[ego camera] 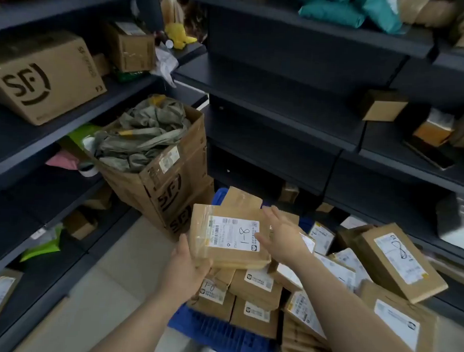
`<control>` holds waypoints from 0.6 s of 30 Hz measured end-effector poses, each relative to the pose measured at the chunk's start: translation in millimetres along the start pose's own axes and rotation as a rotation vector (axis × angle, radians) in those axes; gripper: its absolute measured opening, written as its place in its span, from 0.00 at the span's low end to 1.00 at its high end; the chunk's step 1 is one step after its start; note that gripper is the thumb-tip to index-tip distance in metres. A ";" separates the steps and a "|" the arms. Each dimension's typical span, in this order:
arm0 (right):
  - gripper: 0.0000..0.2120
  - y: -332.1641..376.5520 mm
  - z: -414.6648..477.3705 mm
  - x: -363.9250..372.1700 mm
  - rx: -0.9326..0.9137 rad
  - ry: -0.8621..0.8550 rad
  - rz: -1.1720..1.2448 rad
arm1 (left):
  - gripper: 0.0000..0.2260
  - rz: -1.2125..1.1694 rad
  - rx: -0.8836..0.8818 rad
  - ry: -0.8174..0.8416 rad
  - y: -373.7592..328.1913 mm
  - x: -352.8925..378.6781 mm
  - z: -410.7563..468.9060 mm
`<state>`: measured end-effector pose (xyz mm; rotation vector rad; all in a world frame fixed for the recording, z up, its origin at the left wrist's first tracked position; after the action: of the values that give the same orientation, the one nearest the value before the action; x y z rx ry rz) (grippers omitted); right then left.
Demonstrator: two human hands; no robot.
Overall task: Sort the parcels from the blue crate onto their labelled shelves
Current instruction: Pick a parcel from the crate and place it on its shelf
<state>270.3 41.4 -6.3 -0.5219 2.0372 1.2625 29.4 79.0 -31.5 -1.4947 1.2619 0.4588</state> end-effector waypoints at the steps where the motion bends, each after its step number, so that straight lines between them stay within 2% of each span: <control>1: 0.35 -0.6 10.0 4.0 0.001 0.034 -0.009 | 0.29 -0.049 -0.015 0.012 3.9 7.0 4.9; 4: 0.36 -5.6 32.9 14.5 0.029 0.136 -0.033 | 0.24 -0.156 -0.096 0.082 6.1 21.6 4.2; 8: 0.34 -15.3 53.3 22.0 0.018 0.173 0.019 | 0.25 -0.318 -0.218 0.037 12.3 38.0 3.9; 12: 0.32 -19.7 54.6 18.9 -0.001 0.186 0.021 | 0.37 -0.535 -0.354 0.008 14.2 59.7 -6.2; 15: 0.31 -25.0 47.5 22.1 -0.024 0.218 0.032 | 0.29 -0.694 -0.399 0.014 -2.9 77.2 -16.3; 18: 0.28 -26.7 35.9 23.3 -0.034 0.240 0.160 | 0.23 -0.731 -0.322 0.041 -30.3 85.3 -22.4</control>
<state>283.3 61.8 -50.5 -0.5582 2.2986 1.3856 79.5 16.1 -78.6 -2.1098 0.6059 0.1409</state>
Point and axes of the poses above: each hand's wrist, its own z-axis towards the middle knuckle, its own x-axis out of the palm, y = z × x, the point moved 9 cm from there along z, towards the middle knuckle, and after that the axes turned 13 degrees about z, right-handed, at the moved point
